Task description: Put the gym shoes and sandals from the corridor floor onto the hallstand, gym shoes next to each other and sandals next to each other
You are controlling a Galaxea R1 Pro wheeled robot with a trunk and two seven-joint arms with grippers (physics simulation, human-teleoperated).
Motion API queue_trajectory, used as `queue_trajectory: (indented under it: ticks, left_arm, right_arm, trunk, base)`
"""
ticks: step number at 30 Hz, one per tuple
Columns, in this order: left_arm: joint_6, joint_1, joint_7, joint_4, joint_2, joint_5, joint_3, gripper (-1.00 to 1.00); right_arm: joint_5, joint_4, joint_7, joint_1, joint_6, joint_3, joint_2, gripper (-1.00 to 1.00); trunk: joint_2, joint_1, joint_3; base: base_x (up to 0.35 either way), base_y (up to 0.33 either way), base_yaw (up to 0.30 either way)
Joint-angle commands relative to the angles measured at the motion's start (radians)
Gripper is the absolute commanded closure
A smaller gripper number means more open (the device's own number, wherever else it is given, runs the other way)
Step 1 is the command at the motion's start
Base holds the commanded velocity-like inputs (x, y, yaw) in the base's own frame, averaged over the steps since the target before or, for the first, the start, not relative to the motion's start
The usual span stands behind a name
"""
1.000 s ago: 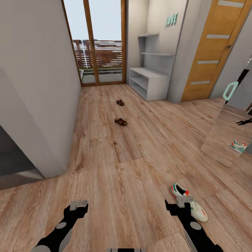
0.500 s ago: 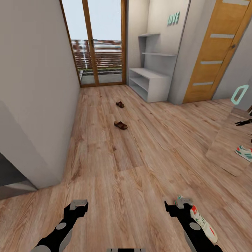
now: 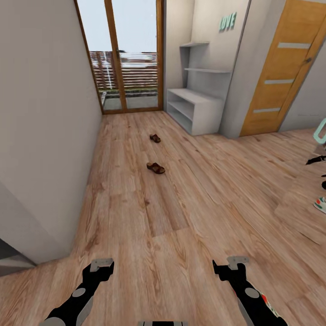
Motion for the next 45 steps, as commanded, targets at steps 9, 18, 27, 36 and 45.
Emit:
queue_trajectory:
  ticks: [9, 18, 27, 36, 45]
  left_arm:
    - [-0.004, -0.001, -0.001, 0.001, -0.001, -0.003, 0.004, -1.00]
    - [-0.004, -0.001, -0.001, 0.001, -0.001, -0.003, 0.004, -1.00]
    - [-0.005, -0.001, -0.001, 0.001, -0.001, -0.001, 0.004, -1.00]
    - [-0.006, -0.001, -0.001, 0.001, -0.001, -0.001, 0.004, -1.00]
    - [-0.006, -0.001, -0.001, 0.001, -0.001, -0.001, 0.004, -1.00]
  right_arm:
    - [0.006, 0.001, 0.002, 0.000, -0.003, 0.000, 0.000, -1.00]
    - [0.009, 0.001, 0.002, 0.000, -0.004, 0.000, 0.000, -1.00]
    - [0.009, 0.001, 0.001, 0.000, -0.004, 0.000, 0.000, -1.00]
    - [0.009, 0.001, 0.001, 0.000, -0.004, 0.000, 0.000, -1.00]
    - [0.009, 0.001, 0.001, 0.000, -0.004, 0.000, 0.000, -1.00]
  trunk:
    - [0.000, 0.000, -0.001]
    - [0.000, 0.000, -0.001]
    - [0.000, 0.000, -0.001]
    - [0.000, 0.000, -0.001]
    - [0.000, 0.000, -0.001]
  base:
    - [0.334, 0.000, 0.000]
    - [0.334, 0.010, 0.000]
    - [0.327, 0.109, 0.000]
    - [0.316, 0.151, 0.000]
    - [0.313, 0.157, 0.000]
